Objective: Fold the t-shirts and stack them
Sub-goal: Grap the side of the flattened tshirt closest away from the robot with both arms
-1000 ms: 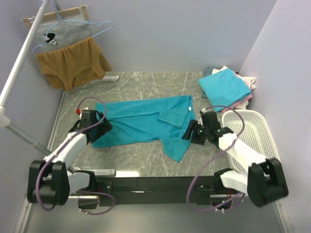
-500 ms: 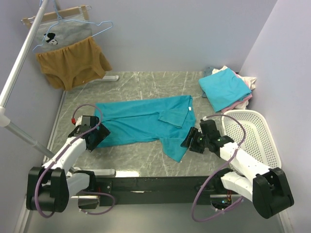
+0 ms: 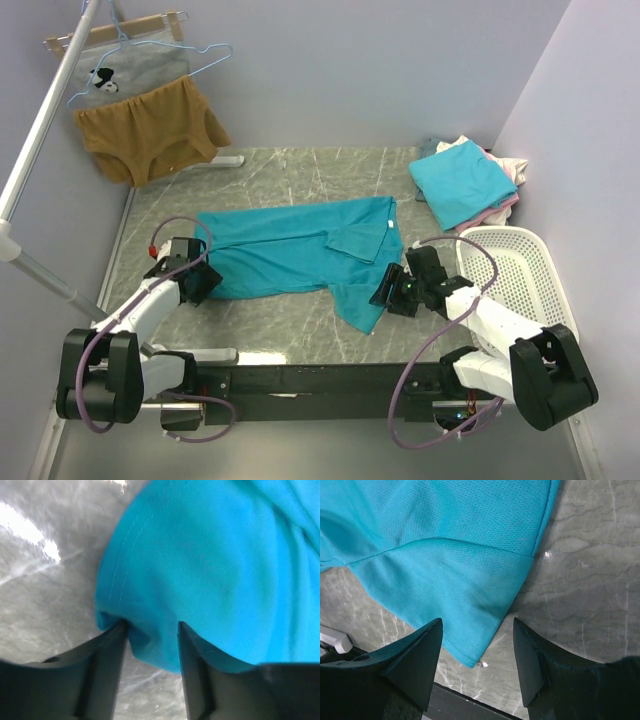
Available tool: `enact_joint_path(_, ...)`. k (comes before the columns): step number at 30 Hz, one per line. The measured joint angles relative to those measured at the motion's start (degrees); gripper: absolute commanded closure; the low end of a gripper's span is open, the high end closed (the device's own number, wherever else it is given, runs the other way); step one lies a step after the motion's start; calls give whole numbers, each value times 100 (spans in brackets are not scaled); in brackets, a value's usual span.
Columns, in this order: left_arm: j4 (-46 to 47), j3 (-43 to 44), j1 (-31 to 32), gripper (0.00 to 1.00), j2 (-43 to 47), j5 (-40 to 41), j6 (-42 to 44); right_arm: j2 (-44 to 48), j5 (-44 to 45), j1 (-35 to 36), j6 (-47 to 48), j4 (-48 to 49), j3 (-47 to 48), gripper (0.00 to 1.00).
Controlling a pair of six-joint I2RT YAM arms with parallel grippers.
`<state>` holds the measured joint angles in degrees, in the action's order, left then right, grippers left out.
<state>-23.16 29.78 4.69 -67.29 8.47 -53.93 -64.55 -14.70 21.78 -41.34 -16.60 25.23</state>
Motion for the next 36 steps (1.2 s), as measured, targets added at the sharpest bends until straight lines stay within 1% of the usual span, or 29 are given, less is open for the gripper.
enact_joint_path(2, 17, -94, 2, 51, 90, -94, -63, -15, 2, 13, -22, -11, 0, 35)
enact_joint_path(4, -15, -144, 2, 53, 188, -186, -111, -7, -4, 46, -55, -15, 0, 35)
enact_joint_path(8, -157, -155, 2, 69, 225, -341, -175, 98, -116, 195, -192, -15, -70, 36)
enact_joint_path(13, -269, -153, 92, 77, 142, -476, -295, 216, -225, 505, -387, -33, -197, 36)
enact_joint_path(18, -413, -35, 238, 72, 15, -457, -435, 411, -232, 686, -570, -61, -328, 37)
enact_joint_path(20, -476, -22, 264, 56, 22, -457, -487, 415, -227, 717, -597, -59, -332, 37)
enact_joint_path(22, -549, 7, 275, 49, 52, -474, -549, 415, -232, 743, -623, -55, -345, 38)
enact_joint_path(23, -614, 24, 284, 40, 90, -472, -564, 415, -234, 752, -638, -50, -350, 38)
enact_joint_path(24, -688, 26, 291, 37, 127, -476, -575, 415, -236, 756, -645, -48, -352, 38)
enact_joint_path(25, -763, 26, 291, 31, 186, -479, -584, 413, -251, 761, -660, -39, -358, 36)
enact_joint_path(28, -1049, 42, 291, 31, 433, -501, -638, 409, -299, 780, -688, 24, -380, 36)
enact_joint_path(30, -1274, 48, 291, 34, 656, -496, -688, 411, -297, 824, -708, 42, -382, 35)
enact_joint_path(32, -1447, 50, 291, 35, 879, -468, -741, 428, -295, 883, -732, 48, -391, 34)
enact_joint_path(36, -1648, 46, 291, 45, 1134, -402, -901, 479, -260, 990, -761, 0, -400, 34)
